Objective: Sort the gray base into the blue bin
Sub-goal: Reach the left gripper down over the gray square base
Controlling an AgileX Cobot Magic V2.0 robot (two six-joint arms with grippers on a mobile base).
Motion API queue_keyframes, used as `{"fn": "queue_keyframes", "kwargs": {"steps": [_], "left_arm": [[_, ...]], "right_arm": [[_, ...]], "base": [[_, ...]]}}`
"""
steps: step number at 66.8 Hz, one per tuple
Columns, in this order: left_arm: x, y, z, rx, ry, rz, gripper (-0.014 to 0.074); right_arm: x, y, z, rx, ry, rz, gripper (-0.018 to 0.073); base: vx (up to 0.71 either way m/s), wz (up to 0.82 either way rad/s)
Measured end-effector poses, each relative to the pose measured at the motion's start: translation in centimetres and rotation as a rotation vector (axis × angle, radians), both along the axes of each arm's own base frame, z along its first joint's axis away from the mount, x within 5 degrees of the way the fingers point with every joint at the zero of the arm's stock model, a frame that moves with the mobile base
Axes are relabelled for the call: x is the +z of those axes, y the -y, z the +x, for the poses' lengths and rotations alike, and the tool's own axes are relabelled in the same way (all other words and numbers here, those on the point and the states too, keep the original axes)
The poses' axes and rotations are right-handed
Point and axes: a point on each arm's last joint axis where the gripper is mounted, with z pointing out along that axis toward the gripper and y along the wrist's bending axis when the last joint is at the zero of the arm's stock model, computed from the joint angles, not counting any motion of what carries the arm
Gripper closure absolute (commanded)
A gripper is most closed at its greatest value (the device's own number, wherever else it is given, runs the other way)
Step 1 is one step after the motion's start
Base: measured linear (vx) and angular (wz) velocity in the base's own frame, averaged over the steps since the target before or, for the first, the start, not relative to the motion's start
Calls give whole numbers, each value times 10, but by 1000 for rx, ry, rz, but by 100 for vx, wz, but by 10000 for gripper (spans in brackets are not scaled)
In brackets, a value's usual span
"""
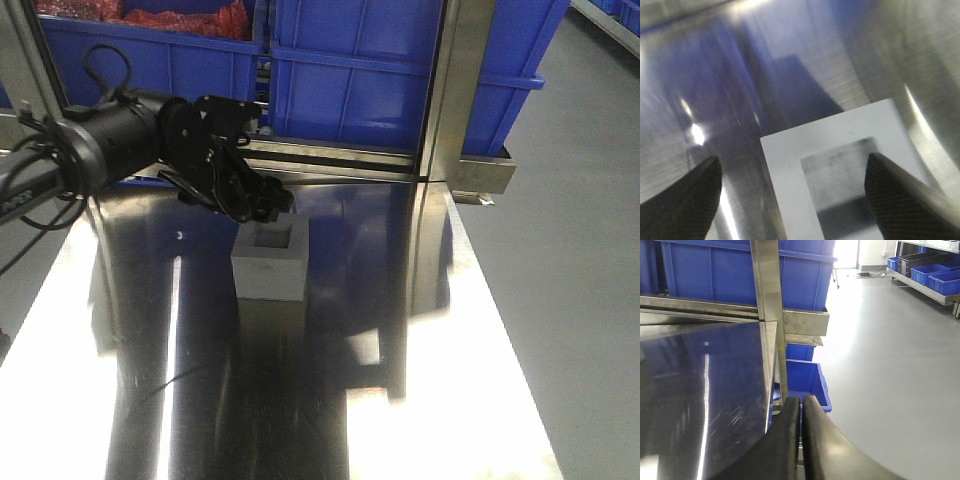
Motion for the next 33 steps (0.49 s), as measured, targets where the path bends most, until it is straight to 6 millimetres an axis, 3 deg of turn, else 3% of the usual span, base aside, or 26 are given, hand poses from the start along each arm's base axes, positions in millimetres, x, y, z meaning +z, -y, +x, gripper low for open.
{"fn": "queue_keyframes", "kwargs": {"steps": [13,33], "left_arm": [[-21,2,4,19,-53,5,20],[-30,0,6,34,-88,10,20]], "right_arm": [[0,0,0,0,0,0,564],[0,0,0,0,0,0,564]], "base": [[0,0],[0,0]]}}
